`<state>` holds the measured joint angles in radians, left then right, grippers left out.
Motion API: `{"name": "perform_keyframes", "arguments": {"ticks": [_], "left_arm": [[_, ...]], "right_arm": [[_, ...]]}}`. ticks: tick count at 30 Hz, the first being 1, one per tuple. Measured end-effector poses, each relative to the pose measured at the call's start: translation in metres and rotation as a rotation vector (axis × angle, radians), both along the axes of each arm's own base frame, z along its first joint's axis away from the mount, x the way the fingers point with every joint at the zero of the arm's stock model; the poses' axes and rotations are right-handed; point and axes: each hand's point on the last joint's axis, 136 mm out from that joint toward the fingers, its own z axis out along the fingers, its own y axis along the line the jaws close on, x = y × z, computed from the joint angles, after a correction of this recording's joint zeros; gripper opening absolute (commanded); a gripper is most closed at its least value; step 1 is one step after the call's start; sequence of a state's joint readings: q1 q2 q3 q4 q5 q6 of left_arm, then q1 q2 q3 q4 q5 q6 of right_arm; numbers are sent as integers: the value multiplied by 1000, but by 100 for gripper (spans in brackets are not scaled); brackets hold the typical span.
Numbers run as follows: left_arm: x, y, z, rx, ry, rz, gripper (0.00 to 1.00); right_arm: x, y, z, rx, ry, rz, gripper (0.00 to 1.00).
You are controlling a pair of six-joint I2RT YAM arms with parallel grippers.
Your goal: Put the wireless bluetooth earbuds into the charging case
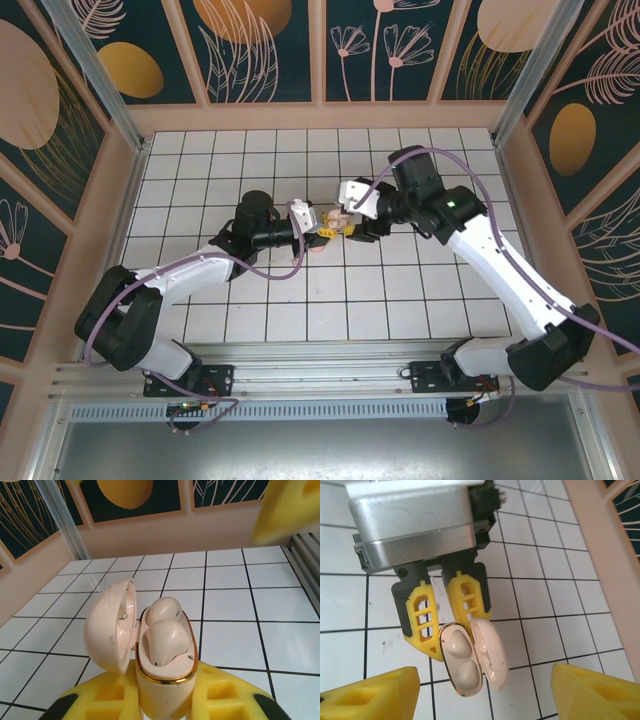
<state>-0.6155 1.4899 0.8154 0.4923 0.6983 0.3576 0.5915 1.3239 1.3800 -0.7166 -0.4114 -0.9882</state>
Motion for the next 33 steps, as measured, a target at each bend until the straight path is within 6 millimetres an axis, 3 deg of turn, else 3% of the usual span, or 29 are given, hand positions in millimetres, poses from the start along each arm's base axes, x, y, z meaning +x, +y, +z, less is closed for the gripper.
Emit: {"name": "perform_keyframes", "arguments": {"ticks": [6,16,25,33], "left_arm": [[0,0,0,3,-5,-2,4],[0,0,0,3,-6,-2,4],[1,0,-1,9,-2,5,4],[4,0,1,7,2,23,4]], "right_arm": [[4,6,-29,-90,26,48,72],[3,16,-48,-144,54,102,71],[-1,14,-47,-144,49,98,65],[-31,-6,-39,-110,45,59,61]]}}
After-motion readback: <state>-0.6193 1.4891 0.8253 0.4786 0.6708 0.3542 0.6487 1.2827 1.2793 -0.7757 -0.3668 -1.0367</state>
